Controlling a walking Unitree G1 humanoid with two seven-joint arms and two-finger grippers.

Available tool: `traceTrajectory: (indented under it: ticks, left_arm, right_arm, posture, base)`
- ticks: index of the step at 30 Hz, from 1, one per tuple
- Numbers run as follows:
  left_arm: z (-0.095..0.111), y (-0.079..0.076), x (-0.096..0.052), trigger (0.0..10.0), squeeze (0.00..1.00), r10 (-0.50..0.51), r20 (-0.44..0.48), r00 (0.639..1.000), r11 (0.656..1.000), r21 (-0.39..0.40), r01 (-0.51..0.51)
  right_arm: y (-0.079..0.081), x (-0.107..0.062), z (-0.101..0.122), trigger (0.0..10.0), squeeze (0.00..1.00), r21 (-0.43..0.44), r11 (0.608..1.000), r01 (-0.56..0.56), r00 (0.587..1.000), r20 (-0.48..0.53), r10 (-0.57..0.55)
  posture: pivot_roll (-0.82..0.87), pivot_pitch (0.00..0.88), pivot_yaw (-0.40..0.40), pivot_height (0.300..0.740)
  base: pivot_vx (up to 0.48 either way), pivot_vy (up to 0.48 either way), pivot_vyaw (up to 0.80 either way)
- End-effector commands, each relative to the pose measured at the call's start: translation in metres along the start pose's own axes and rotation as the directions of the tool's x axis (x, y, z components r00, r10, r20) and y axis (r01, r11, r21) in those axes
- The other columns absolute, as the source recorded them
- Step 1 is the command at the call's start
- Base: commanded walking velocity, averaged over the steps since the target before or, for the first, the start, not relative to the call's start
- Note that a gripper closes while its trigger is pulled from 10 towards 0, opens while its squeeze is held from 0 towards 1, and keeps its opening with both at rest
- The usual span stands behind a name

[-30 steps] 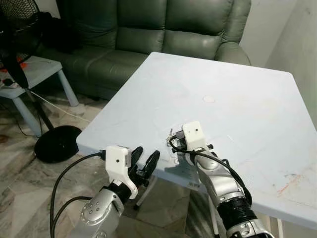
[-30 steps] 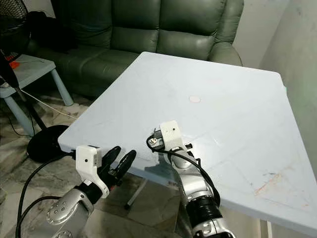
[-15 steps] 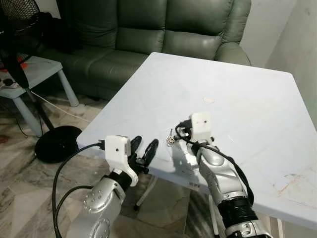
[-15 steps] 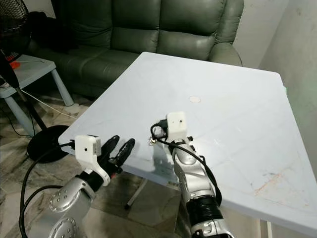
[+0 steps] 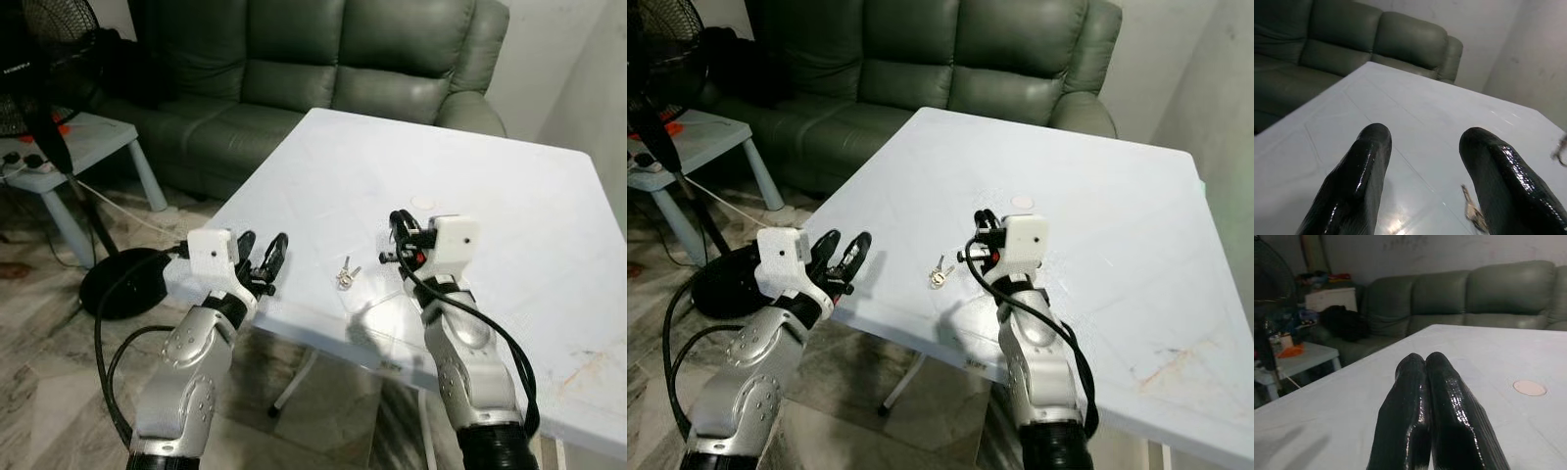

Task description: Hang keys on a hook

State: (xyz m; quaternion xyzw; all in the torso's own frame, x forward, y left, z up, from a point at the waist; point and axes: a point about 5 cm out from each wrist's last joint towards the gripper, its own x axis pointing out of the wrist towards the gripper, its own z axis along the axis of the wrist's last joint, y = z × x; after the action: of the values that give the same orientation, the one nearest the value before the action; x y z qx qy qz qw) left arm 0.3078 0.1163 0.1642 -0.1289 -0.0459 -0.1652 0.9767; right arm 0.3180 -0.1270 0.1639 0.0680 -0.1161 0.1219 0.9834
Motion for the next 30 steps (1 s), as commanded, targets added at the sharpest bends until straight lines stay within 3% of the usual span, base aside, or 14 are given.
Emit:
traceTrajectory:
  ticks: [1, 7, 11, 14, 18, 30]
  left_arm:
    - [0.004, 0.006, 0.004, 10.0, 0.0, 0.014, 0.019, 1.0, 1.0, 0.009, -0.014]
    - [0.003, 0.012, 0.005, 10.0, 0.0, 0.037, 0.028, 0.999, 0.999, 0.003, -0.037]
    - [-0.008, 0.028, -0.004, 10.0, 0.0, 0.099, 0.014, 0.995, 0.995, -0.003, -0.099]
    - [-0.011, 0.035, -0.008, 10.0, 0.0, 0.119, 0.007, 0.993, 0.993, 0.006, -0.119]
    - [-0.012, 0.055, -0.019, 10.0, 0.0, 0.172, 0.002, 0.985, 0.985, 0.021, -0.172]
    - [-0.005, 0.062, -0.011, 10.0, 0.0, 0.189, 0.032, 0.982, 0.982, 0.02, -0.189]
  right_arm:
    - [-0.005, -0.003, 0.008, 10.0, 0.0, -0.009, 1.0, 0.023, 0.999, 0.037, -0.022]
    - [-0.013, -0.012, 0.01, 10.0, 0.0, 0.006, 0.998, 0.056, 0.997, 0.05, -0.057]
    - [-0.027, -0.026, -0.002, 10.0, 0.0, -0.035, 0.989, 0.147, 0.989, 0.028, -0.146]
    - [-0.03, -0.03, -0.007, 10.0, 0.0, -0.048, 0.987, 0.156, 0.988, 0.018, -0.155]
    - [-0.042, -0.036, -0.015, 10.0, 0.0, -0.064, 0.981, 0.182, 0.983, -0.008, -0.183]
    - [-0.039, -0.03, -0.02, 10.0, 0.0, -0.085, 0.982, 0.169, 0.983, -0.053, -0.173]
  posture:
    - [0.18, 0.0, -0.011, 0.74]
    - [0.16, 0.0, -0.01, 0.74]
    - [0.16, 0.0, -0.001, 0.74]
    - [0.15, 0.0, 0.003, 0.74]
    - [0.15, 0.0, 0.014, 0.74]
    - [0.15, 0.0, 0.022, 0.74]
  base:
    - [0.0, 0.0, 0.0]
    - [0.0, 0.0, 0.0]
    - [0.0, 0.0, 0.0]
    - [0.0, 0.0, 0.0]
    - [0.0, 0.0, 0.0]
    - [0.0, 0.0, -0.11]
